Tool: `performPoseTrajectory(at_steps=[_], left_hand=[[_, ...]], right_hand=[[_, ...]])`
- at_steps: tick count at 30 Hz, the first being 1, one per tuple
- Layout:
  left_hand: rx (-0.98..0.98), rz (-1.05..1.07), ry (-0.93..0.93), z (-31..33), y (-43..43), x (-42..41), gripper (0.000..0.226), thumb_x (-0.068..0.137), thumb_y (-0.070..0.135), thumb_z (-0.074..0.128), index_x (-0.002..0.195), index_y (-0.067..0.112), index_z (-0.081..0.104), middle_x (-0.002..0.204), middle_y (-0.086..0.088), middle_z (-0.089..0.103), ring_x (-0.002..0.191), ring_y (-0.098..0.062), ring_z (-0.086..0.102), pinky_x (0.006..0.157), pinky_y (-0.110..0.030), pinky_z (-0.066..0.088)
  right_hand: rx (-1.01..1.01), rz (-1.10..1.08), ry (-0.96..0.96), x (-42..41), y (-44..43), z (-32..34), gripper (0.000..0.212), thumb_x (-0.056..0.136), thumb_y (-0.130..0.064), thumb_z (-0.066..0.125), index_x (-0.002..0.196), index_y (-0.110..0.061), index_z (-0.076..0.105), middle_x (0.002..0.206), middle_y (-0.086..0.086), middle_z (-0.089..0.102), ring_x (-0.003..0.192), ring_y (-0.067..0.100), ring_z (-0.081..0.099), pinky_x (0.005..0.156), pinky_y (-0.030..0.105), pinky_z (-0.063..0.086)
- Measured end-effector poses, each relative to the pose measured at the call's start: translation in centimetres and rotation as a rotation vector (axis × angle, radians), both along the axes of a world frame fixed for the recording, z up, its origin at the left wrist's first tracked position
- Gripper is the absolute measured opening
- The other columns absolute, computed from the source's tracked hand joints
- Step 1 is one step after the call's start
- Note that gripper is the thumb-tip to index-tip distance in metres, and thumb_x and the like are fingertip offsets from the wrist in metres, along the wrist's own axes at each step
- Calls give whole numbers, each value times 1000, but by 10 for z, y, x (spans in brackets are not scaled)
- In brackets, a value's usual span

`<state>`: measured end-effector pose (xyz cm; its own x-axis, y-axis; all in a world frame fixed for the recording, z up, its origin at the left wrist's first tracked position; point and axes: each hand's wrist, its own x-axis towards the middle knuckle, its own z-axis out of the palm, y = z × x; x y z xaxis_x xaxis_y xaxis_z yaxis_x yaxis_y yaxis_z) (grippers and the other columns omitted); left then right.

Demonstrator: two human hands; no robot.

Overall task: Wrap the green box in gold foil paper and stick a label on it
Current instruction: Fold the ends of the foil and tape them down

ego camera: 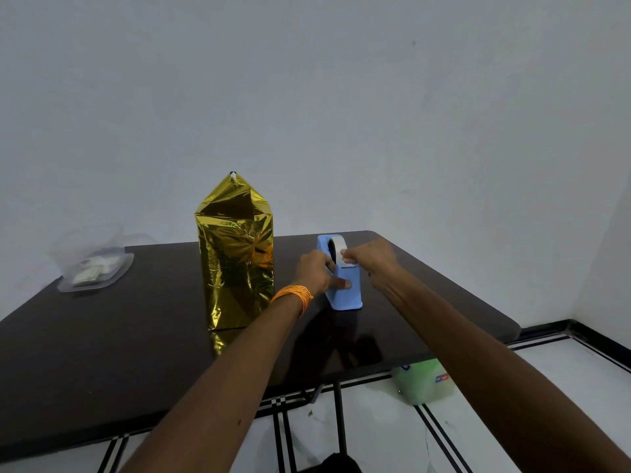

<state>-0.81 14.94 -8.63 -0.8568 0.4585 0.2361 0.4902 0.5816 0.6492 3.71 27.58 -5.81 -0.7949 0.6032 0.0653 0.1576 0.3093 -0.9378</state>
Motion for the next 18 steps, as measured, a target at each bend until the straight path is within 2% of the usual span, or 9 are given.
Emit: performPoseTrajectory(at_steps=[2, 4, 7, 10, 13, 16, 18], left_hand=[[-1, 1, -1, 0, 0, 0, 54, 65, 36, 90, 102, 3, 72, 110, -13, 69, 99, -27, 64, 83, -38, 54], [6, 7, -3, 0, -1, 1, 54, 66, 36, 89, 105, 3, 71, 113, -13, 68, 100, -27, 63, 83, -37, 53], [-2, 17, -5, 1, -1, 4, 54, 68, 34, 89, 107, 2, 70, 111, -12, 68, 102, -28, 63, 85, -38, 52], [1, 17, -9, 3, -1, 7, 53, 68, 33, 89, 105, 1, 70, 99, -10, 64, 92, -26, 61, 83, -39, 51], [8, 22, -9, 1, -2, 8, 52, 67, 32, 89, 104, 2, 70, 107, -11, 68, 96, -27, 63, 81, -37, 52], [8, 22, 15, 0, -1, 8, 51, 67, 33, 89, 103, 2, 71, 111, -13, 69, 98, -27, 65, 81, -38, 55], [0, 21, 22, 0, -1, 6, 52, 66, 33, 89, 103, 2, 71, 111, -13, 69, 99, -27, 65, 84, -39, 55]], right_hand=[[-30, -7, 13, 8, -3, -2, 17, 82, -15, 80, 81, 1, 73, 78, 9, 71, 56, 9, 54, 47, 22, 39], [-70, -3, 24, 16, -5, -6, 16, 83, -14, 80, 76, -2, 71, 68, 4, 66, 48, 5, 52, 41, 18, 35], [-156, 9, 45, 26, -6, -14, 16, 84, -11, 79, 75, -1, 70, 71, 5, 68, 33, 0, 47, 36, 15, 34], [-115, 14, 70, 30, -8, -20, 16, 83, -10, 79, 80, 4, 73, 79, 12, 71, 49, 6, 54, 42, 17, 36], [-87, 11, 71, 34, -8, -27, 18, 81, -9, 79, 85, 8, 74, 85, 17, 72, 57, 13, 57, 36, 16, 35], [-26, 35, 79, 37, -6, -33, 21, 82, -11, 78, 80, 9, 73, 75, 13, 69, 58, 16, 61, 40, 16, 40], [94, 48, 61, 37, -4, -34, 24, 83, -16, 78, 74, 7, 73, 68, 10, 68, 61, 16, 64, 47, 21, 44]])
